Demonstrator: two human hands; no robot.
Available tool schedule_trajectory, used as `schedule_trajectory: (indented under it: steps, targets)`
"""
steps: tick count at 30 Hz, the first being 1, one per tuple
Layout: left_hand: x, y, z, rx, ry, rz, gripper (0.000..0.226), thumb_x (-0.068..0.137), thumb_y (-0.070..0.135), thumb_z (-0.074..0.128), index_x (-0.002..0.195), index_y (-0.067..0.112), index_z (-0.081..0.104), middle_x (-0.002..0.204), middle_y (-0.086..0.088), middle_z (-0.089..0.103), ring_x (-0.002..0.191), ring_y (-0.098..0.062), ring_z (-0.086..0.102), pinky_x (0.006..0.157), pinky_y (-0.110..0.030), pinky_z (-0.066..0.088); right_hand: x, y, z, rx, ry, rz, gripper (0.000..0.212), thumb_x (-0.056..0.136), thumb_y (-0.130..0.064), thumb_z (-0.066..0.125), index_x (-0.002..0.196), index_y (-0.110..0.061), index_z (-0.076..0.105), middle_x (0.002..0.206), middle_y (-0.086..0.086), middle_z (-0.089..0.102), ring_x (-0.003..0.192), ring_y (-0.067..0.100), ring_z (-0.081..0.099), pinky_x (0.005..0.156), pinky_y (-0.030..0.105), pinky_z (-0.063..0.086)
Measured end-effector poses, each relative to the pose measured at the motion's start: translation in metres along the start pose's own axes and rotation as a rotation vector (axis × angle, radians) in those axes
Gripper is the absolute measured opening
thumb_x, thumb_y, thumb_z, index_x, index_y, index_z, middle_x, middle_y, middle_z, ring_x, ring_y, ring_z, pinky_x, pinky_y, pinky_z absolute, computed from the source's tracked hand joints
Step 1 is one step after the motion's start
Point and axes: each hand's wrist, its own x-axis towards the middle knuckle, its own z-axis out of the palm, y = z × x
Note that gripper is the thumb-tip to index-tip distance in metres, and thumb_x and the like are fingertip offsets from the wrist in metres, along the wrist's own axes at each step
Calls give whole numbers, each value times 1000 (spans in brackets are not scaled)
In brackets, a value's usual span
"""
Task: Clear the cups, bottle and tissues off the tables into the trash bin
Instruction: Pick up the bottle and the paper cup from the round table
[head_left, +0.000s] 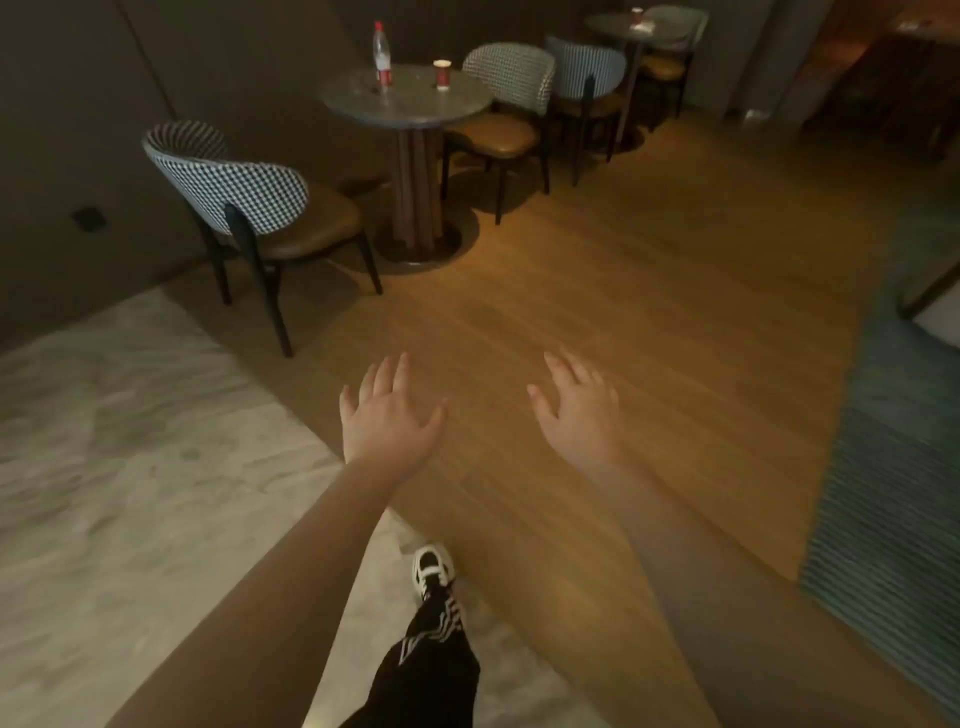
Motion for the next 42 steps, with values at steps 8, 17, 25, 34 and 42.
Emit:
schedule_trajectory:
  steps: [8,17,25,34,42]
  targets:
    - [203,-30,41,24,-50,-19,82,86,69,21,152,21,14,158,-3,22,146,-21,15,117,-50,10,214,-11,63,1,-127,16,54,98,-45,33,145,-18,34,152,5,31,140,22,25,115,45,20]
    - [430,-45,37,15,-89,-21,78,89,62,33,151,19,16,158,-4,22,146,-20,15,117,-51,12,442,-31,82,8,-139,50,53,99,-43,34,144,-15,35,151,7,34,139,24,28,113,45,22]
    - [623,-60,71,-8,-91,-45,77,90,59,35,152,18,15,159,-5,19,147,-21,12,117,-51,11,631,-15,147,18,-122,33,50,97,-43,37,142,-19,39,151,4,33,136,25,31,113,45,23]
    - [927,-50,91,-77,-108,-75,74,94,56,37,153,17,13,159,-4,18,146,-21,13,116,-52,15,940,14,197,75,-82,37,53,97,-44,38,144,-21,34,152,4,32,139,22,27,114,45,22]
    - [1136,-60,89,-253,-9,-203,78,92,52,47,152,14,15,157,-6,24,144,-21,22,116,-50,18,1160,16,220,59,-69,5,54,96,-45,41,142,-18,39,149,5,37,138,22,30,113,44,25]
